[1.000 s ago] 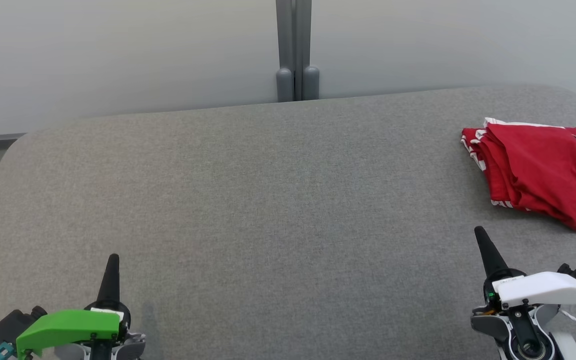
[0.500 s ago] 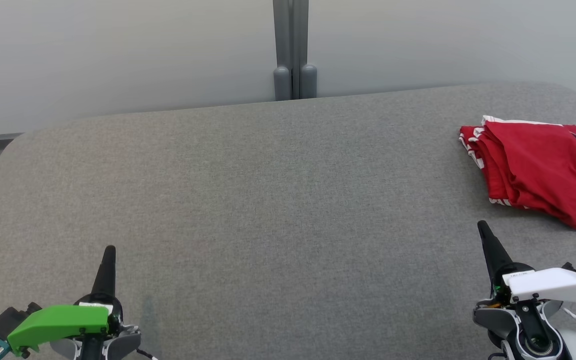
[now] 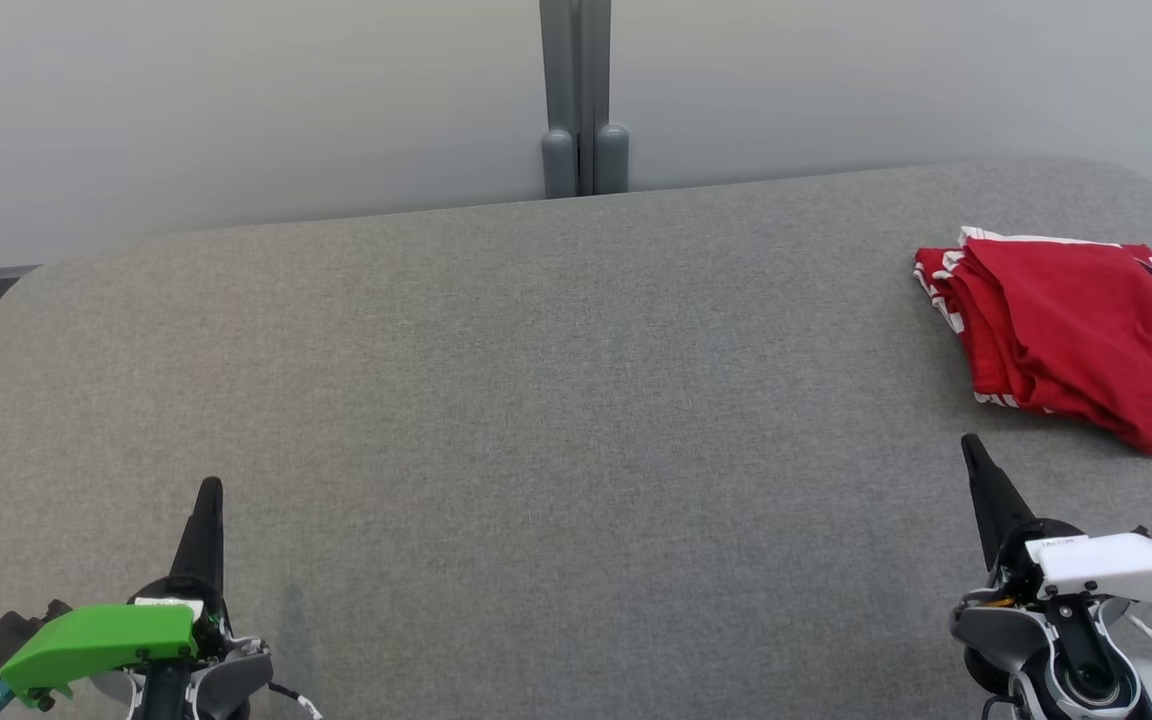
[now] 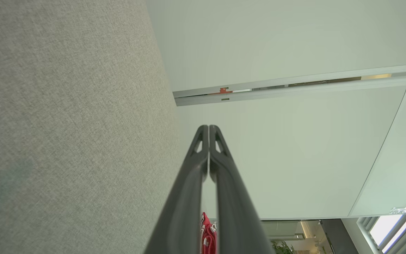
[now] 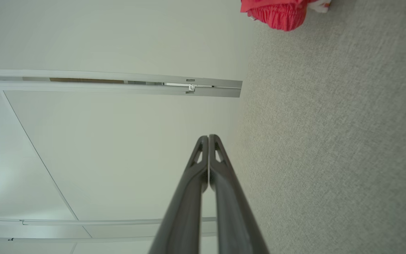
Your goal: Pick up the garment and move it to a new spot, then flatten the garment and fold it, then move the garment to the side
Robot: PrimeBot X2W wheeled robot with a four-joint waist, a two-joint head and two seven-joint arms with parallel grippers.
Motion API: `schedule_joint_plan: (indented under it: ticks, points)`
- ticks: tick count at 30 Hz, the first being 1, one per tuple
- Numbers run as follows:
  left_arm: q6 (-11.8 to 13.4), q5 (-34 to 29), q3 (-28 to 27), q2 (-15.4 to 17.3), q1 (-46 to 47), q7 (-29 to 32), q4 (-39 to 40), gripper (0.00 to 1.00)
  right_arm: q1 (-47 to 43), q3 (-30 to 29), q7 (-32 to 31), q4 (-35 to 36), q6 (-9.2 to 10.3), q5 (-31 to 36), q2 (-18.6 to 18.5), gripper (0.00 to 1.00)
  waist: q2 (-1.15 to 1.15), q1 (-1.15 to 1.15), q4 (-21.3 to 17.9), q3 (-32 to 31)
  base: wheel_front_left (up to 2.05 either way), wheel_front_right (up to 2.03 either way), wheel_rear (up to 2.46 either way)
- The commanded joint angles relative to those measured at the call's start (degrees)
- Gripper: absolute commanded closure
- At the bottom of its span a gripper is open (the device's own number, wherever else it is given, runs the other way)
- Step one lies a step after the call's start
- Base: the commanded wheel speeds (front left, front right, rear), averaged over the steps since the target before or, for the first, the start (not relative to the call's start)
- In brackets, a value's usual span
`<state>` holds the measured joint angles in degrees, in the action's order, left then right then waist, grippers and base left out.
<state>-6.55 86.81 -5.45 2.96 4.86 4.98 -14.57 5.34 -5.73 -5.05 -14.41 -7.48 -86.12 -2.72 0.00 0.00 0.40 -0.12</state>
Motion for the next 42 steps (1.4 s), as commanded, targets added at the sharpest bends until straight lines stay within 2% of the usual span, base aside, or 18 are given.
schedule_joint_plan:
  ticks: [1, 15, 42]
  points:
    - [-0.48, 1.24, -0.38, 0.01, 1.30, 0.37, 0.44, 1.00, 0.95, -0.23, -0.50, 0.47, -0.03, -1.22, -0.25, 1.00, 0.00, 0.00, -0.04, 0.03, 0.00, 0.00, 0.00]
    - [-1.18, 5.78, -1.30, -0.09, 1.85, 1.75, 0.61, 1.00, 1.07, -0.93, -1.63, 0.55, -0.02, -6.50, -0.27, 1.00, 0.00, 0.00, -0.39, 0.29, 0.00, 0.00, 0.00]
    - [-1.17, 5.70, -1.26, -0.08, 1.70, 1.76, 0.59, 1.00, 1.05, -0.92, -1.64, 0.54, -0.02, -6.47, -0.27, 1.00, 0.00, 0.00, -0.40, 0.29, 0.00, 0.00, 0.00]
